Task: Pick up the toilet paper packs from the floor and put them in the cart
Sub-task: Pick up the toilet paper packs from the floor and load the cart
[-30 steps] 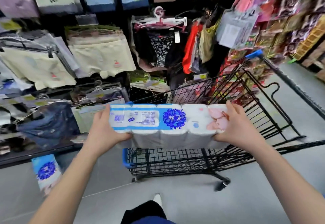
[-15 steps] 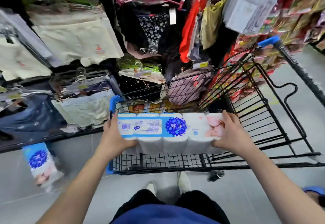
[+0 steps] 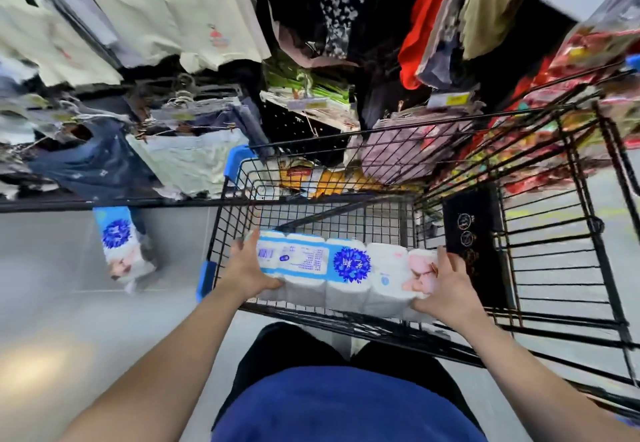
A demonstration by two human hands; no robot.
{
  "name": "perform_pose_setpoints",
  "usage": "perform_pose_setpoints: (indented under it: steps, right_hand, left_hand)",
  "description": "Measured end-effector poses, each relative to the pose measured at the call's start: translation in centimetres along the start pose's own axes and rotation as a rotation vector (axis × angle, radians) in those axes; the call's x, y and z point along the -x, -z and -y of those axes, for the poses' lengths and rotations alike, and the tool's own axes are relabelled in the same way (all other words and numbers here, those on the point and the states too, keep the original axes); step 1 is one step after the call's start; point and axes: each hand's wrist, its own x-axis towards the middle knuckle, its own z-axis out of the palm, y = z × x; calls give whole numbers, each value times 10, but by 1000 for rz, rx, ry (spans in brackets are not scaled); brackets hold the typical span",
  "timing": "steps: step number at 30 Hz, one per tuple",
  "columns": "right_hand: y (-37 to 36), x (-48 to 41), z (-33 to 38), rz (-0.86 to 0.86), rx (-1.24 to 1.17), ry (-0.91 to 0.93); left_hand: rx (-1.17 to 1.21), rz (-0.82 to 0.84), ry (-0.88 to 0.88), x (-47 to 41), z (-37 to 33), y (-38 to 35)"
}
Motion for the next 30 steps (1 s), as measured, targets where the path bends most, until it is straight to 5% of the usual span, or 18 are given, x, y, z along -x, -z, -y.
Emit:
perform_pose_setpoints:
  steps: [13, 25, 30]
  right_hand:
    - [-59, -35, -9, 61, 51, -78]
    - [-73, -68, -27, 431, 31, -321]
    - [-70, -64, -23, 413, 28, -287]
  left_hand:
    - [74, 154, 149, -27, 13, -33]
    - [33, 248, 220, -43, 32, -45]
    - [-25, 229, 214, -42, 26, -36]
